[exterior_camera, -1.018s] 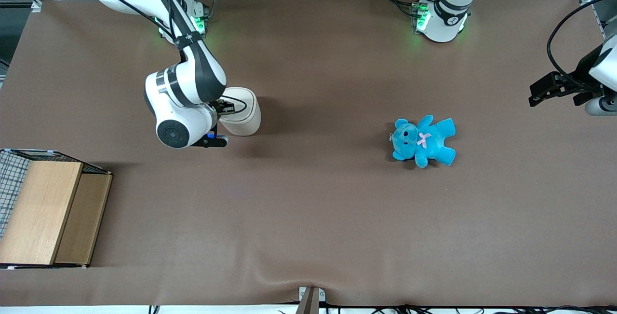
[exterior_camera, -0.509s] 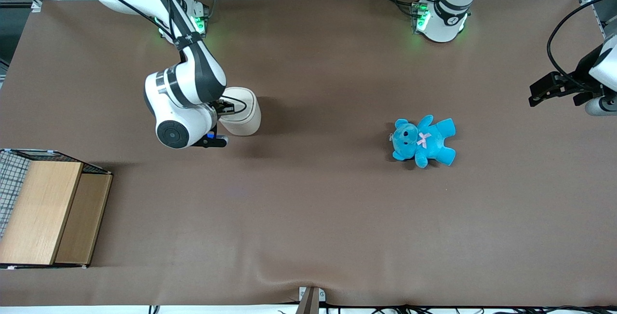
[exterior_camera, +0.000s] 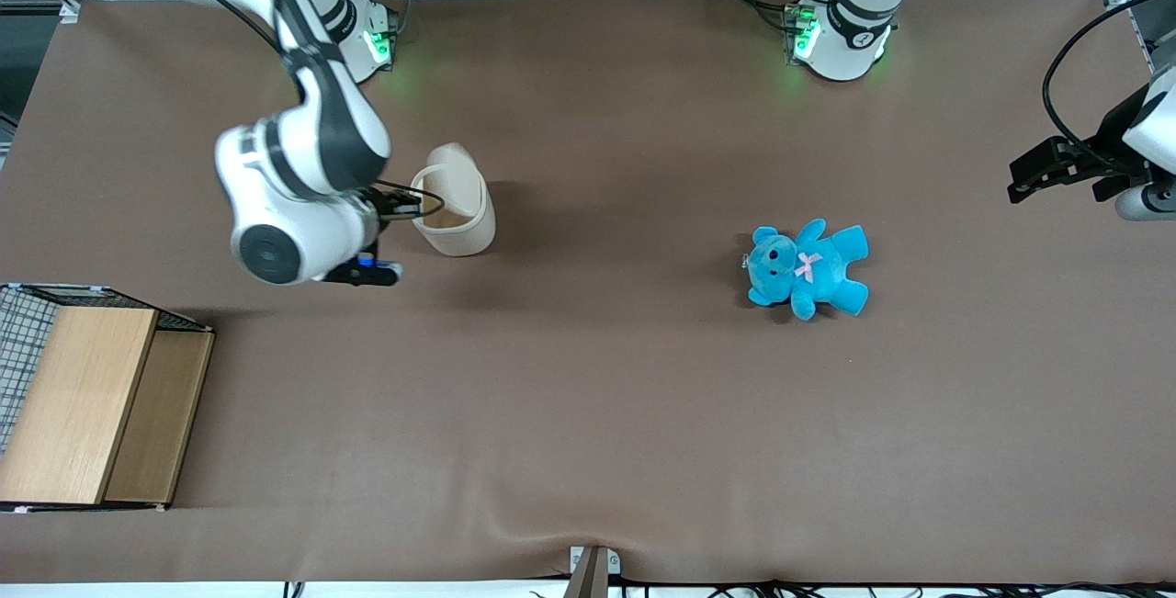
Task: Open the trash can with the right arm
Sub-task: 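Pull the right gripper back away from the opened trash can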
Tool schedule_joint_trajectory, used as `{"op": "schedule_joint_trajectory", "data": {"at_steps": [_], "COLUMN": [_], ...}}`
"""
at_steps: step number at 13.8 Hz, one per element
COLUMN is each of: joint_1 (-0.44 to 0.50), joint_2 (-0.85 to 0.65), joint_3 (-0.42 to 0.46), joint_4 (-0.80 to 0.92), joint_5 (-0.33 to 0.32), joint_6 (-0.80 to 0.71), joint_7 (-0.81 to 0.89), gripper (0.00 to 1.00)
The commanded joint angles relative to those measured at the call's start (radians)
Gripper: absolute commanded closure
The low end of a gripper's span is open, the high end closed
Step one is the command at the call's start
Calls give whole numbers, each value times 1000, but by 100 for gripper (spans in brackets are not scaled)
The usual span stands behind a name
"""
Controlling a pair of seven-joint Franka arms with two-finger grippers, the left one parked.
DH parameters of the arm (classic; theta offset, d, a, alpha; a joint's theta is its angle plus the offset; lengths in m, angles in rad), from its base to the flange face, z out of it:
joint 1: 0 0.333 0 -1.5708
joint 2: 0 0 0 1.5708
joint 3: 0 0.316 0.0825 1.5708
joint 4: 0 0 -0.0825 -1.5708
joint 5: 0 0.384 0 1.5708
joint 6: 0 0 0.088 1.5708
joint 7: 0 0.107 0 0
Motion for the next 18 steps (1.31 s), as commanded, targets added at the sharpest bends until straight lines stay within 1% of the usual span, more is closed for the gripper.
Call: {"op": "schedule_joint_trajectory", "data": {"at_steps": [1, 3, 4, 5, 8, 11, 13, 15, 16, 18], "joint_1": [-19, -27, -40, -62, -152, -249, -284, -301, -310, -326], "joint_2": [-19, -33, -36, -37, -39, -81, -111, -163, -195, -259], "joint_3": [-14, -32, -32, -40, -71, -69, -72, -72, -74, -68], "joint_4": [142, 208, 223, 231, 262, 265, 265, 266, 266, 265], "joint_5": [-16, -103, -149, -169, -173, -171, -182, -237, -252, -254], "joint_6": [-113, -122, -119, -117, -114, -104, -104, -105, -110, -117], "joint_7": [41, -2, -61, -120, -301, -436, -479, -516, -527, -536], "gripper": [100, 100, 100, 100, 100, 100, 100, 100, 100, 100]}}
